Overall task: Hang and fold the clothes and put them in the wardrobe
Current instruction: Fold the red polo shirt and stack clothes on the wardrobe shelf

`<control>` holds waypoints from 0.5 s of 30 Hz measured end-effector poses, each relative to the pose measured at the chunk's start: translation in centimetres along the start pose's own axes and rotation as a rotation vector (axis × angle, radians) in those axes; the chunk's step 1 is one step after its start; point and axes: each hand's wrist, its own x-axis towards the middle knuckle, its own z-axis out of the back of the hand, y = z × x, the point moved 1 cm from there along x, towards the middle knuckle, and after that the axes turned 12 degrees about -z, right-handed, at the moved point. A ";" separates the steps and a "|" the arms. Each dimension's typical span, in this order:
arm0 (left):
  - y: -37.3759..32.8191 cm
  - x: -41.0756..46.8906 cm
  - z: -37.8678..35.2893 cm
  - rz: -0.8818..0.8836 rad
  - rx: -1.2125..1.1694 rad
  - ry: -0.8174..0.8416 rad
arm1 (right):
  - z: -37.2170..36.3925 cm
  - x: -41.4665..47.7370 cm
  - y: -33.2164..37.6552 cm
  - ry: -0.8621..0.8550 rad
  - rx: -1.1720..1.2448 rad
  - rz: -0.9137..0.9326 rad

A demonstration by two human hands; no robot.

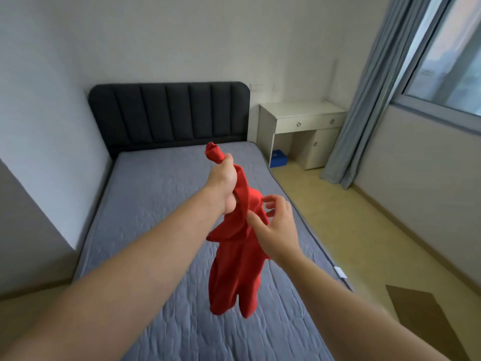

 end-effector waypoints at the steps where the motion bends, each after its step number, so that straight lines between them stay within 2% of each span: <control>1: -0.5 -0.3 -0.3 -0.016 -0.008 -0.022 | -0.1 -0.2 0.5 -0.023 -0.036 0.044; 4: -1.9 -1.0 -1.1 -0.082 -0.054 -0.041 | -0.7 -0.3 1.8 0.136 -0.147 0.027; 6: -2.9 -1.2 -1.3 -0.095 -0.098 -0.024 | -1.4 0.1 2.2 0.241 -0.126 -0.065; 8: -4.2 -1.5 -0.7 -0.094 -0.049 0.017 | -1.9 0.6 2.2 0.250 -0.034 -0.189; 10: -5.5 -0.9 0.8 -0.143 0.200 0.033 | -1.7 1.5 2.1 0.206 0.020 -0.285; 13: -6.9 1.2 4.6 -0.316 0.912 -0.138 | 0.6 3.7 2.3 0.060 0.047 -0.285; 14: -7.2 1.5 5.7 -0.408 1.027 -0.207 | 1.6 4.7 2.6 0.028 0.019 -0.259; 15: -7.3 1.8 6.6 -0.505 1.032 -0.226 | 2.7 5.6 2.9 0.018 -0.043 -0.203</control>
